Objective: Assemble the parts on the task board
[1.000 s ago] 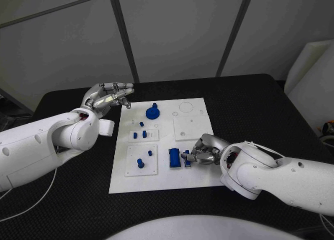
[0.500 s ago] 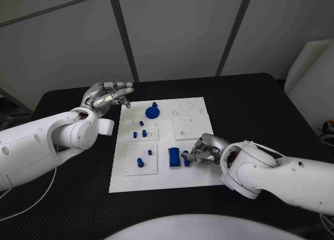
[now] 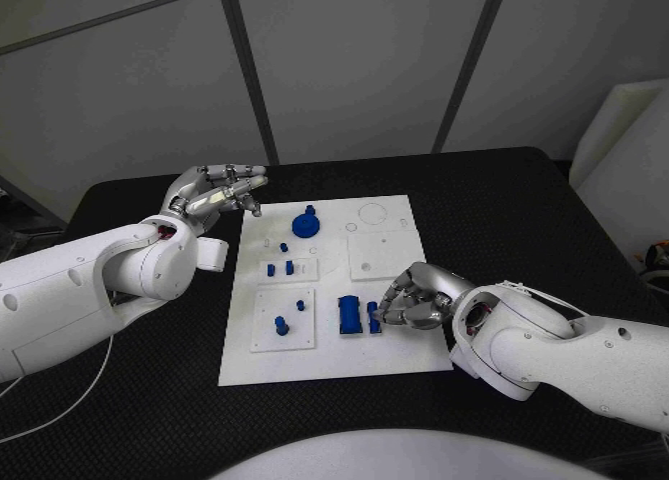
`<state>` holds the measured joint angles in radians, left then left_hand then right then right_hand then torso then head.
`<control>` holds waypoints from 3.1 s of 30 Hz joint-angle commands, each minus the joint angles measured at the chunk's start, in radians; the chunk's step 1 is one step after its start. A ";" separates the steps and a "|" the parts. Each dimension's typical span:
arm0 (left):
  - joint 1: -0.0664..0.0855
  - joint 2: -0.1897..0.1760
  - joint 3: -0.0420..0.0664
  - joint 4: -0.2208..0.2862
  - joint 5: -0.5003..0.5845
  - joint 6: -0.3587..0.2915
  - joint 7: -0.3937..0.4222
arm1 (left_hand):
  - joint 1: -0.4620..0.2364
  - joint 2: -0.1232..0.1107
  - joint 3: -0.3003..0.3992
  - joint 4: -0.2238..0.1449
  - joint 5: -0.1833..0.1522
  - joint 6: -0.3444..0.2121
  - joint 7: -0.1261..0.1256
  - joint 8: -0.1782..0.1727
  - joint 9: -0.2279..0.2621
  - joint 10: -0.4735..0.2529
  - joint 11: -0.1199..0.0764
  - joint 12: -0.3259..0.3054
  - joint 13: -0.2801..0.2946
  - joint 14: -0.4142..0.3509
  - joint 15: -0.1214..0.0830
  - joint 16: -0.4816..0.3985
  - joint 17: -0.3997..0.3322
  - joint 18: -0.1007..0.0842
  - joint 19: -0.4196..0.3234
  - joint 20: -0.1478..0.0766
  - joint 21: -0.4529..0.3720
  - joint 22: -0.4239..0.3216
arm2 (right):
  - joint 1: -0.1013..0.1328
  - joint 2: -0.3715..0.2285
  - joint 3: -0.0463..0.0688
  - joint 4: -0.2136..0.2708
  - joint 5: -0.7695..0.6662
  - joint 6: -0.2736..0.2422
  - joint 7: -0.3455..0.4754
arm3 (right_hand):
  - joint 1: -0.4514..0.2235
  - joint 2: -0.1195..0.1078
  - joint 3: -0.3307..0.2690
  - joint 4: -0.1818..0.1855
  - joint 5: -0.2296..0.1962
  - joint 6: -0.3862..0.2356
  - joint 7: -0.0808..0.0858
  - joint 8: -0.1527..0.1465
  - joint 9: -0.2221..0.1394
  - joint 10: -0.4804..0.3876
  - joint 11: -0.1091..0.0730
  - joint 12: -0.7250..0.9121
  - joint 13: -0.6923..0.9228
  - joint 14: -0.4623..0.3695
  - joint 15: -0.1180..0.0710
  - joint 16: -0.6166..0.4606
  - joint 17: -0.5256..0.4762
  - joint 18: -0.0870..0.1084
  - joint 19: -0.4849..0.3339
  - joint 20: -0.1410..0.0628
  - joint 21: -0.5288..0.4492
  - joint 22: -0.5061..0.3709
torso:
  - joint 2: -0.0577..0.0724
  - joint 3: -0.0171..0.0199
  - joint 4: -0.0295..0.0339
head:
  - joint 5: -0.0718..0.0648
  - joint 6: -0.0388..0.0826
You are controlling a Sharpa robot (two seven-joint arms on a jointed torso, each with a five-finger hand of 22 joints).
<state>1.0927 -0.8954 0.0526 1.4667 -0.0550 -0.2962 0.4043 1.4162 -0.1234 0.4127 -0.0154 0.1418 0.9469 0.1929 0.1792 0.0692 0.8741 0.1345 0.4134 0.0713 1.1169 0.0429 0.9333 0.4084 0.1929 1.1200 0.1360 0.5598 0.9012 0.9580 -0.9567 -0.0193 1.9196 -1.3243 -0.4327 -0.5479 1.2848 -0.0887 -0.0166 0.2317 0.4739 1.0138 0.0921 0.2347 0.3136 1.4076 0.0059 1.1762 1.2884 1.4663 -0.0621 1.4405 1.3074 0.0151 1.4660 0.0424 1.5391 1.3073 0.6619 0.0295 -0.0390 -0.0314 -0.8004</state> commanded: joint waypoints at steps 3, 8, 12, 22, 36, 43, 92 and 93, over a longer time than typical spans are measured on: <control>0.001 0.000 0.001 0.001 0.001 0.008 0.003 | 0.000 0.010 -0.007 -0.001 -0.005 -0.003 0.001 0.005 -0.001 -0.007 -0.001 0.002 -0.001 -0.006 0.000 0.001 -0.002 -0.011 -0.007 -0.001 -0.003 0.001 | 0.001 -0.015 0.000 0.007 -0.082 -0.064 0.177 | 0.082 0.008 0.008 -0.029 -0.067 -0.042 0.025 -0.051 -0.025 -0.008 0.023 -0.012 -0.006 0.064 0.019 -0.007 0.068 -0.002 0.071 0.021 -0.010 0.226 | 0.000 0.0007 -0.0005 | -0.001 0.002; 0.001 0.001 0.001 0.001 0.001 0.008 0.004 | 0.000 0.010 -0.007 -0.001 -0.005 -0.003 0.001 0.005 -0.001 -0.007 -0.001 0.002 -0.001 -0.006 0.000 0.001 -0.002 -0.011 -0.007 -0.001 -0.003 0.001 | 0.001 -0.018 0.000 0.003 -0.111 -0.081 0.220 | 0.138 0.021 0.019 -0.047 -0.134 -0.064 0.040 -0.094 -0.055 -0.012 0.036 -0.012 -0.007 0.065 0.031 -0.005 0.070 -0.002 0.071 0.034 -0.010 0.226 | 0.001 0.0017 -0.0009 | 0.001 0.003; 0.001 0.001 0.001 0.001 0.001 0.008 0.004 | 0.000 0.010 -0.007 -0.001 -0.005 -0.003 0.001 0.005 -0.001 -0.007 -0.001 0.002 -0.001 -0.006 0.000 0.001 -0.002 -0.011 -0.007 -0.001 -0.003 0.001 | 0.000 -0.015 0.000 -0.004 -0.119 -0.072 0.224 | 0.146 0.022 0.021 -0.047 -0.132 -0.068 0.044 -0.105 -0.066 -0.014 0.040 -0.012 -0.007 0.065 0.034 -0.005 0.071 -0.002 0.071 0.038 -0.010 0.226 | 0.000 0.0004 0.0004 | -0.001 0.002; 0.001 0.000 0.001 0.001 0.001 0.006 0.003 | 0.000 0.010 -0.008 -0.001 -0.005 -0.004 0.001 0.005 -0.001 -0.008 -0.001 0.003 -0.001 -0.006 0.001 0.002 -0.002 -0.011 -0.008 -0.001 -0.003 0.001 | 0.000 -0.005 0.000 -0.014 -0.116 -0.017 0.228 | 0.152 0.028 0.025 -0.041 -0.105 -0.050 0.046 -0.116 -0.085 -0.014 0.042 -0.009 -0.006 0.065 0.037 -0.004 0.072 -0.002 0.072 0.042 -0.009 0.227 | 0.001 0.0006 0.0004 | 0.003 -0.002; 0.001 0.004 0.001 -0.001 0.001 0.007 0.003 | 0.001 0.012 -0.007 -0.002 -0.004 -0.006 0.001 0.006 -0.002 -0.009 -0.001 0.005 -0.001 -0.007 0.001 0.004 -0.004 -0.010 -0.008 -0.001 -0.003 0.001 | 0.000 0.003 -0.001 -0.034 -0.113 0.067 0.193 | 0.139 0.028 0.019 -0.025 -0.110 -0.030 0.043 -0.121 -0.098 -0.014 0.040 -0.007 -0.006 0.065 0.036 -0.003 0.073 -0.002 0.072 0.042 -0.009 0.227 | 0.000 0.0010 0.0013 | 0.002 -0.006; 0.001 0.005 0.001 -0.002 0.001 0.006 0.003 | 0.002 0.012 -0.006 -0.003 -0.004 -0.006 0.001 0.006 -0.002 -0.010 -0.001 0.006 -0.001 -0.008 0.000 0.004 -0.004 -0.010 -0.008 -0.001 -0.003 0.001 | 0.000 0.007 -0.001 -0.038 -0.113 0.099 0.184 | 0.136 0.029 0.018 -0.019 -0.117 -0.020 0.041 -0.122 -0.103 -0.013 0.039 -0.006 -0.006 0.065 0.035 -0.003 0.073 -0.002 0.072 0.042 -0.010 0.227 | 0.000 0.0012 -0.0003 | 0.002 -0.007; -0.010 0.008 0.001 -0.022 0.044 0.008 0.037 | -0.023 0.006 -0.027 0.010 -0.006 0.000 -0.007 0.016 0.000 0.000 -0.005 0.024 0.001 -0.030 0.004 0.006 -0.016 -0.011 -0.027 0.004 -0.015 -0.005 | 0.057 -0.011 0.001 -0.198 0.522 -0.039 0.674 | 0.287 0.010 0.119 -0.011 -0.177 0.014 0.060 -0.160 -0.195 -0.322 0.062 -0.733 -0.606 0.038 0.068 0.041 0.178 0.171 -0.455 0.064 -0.827 -0.414 | -0.027 -0.0032 0.0025 | -0.001 0.012; -0.012 0.008 0.001 -0.023 0.047 0.007 0.042 | -0.029 0.004 -0.034 0.014 -0.006 0.001 -0.009 0.017 0.000 0.003 -0.006 0.027 0.001 -0.044 0.005 0.000 -0.021 -0.011 -0.039 0.006 -0.023 -0.009 | 0.064 -0.005 0.001 -0.217 0.568 -0.032 0.698 | 0.294 0.010 0.132 -0.005 -0.189 0.022 0.056 -0.159 -0.197 -0.312 0.063 -0.786 -0.666 -0.012 0.072 -0.031 0.120 0.173 -0.469 0.065 -0.868 -0.443 | -0.031 -0.0039 0.0014 | -0.001 0.013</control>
<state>1.0806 -0.8873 0.0524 1.4444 -0.0353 -0.2963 0.4126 1.3955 -0.1194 0.3841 -0.0009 0.1418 0.9472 0.1926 0.1913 0.0685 0.8707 0.1309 0.4373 0.0715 1.0773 0.0475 0.9361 0.3893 0.1930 1.0849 0.1415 0.5400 0.8940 1.0154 -0.9680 -0.0191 1.7180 -1.0155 -0.4907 -0.0139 1.5702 -0.0773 0.1072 0.2240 0.2916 1.0289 0.1487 0.0772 0.1180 1.0899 0.0663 0.4225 0.6577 1.4586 0.0078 1.4489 1.3082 0.1716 1.0120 0.1073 0.7045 0.8883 0.6420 0.0273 -0.0377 -0.0307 -0.7903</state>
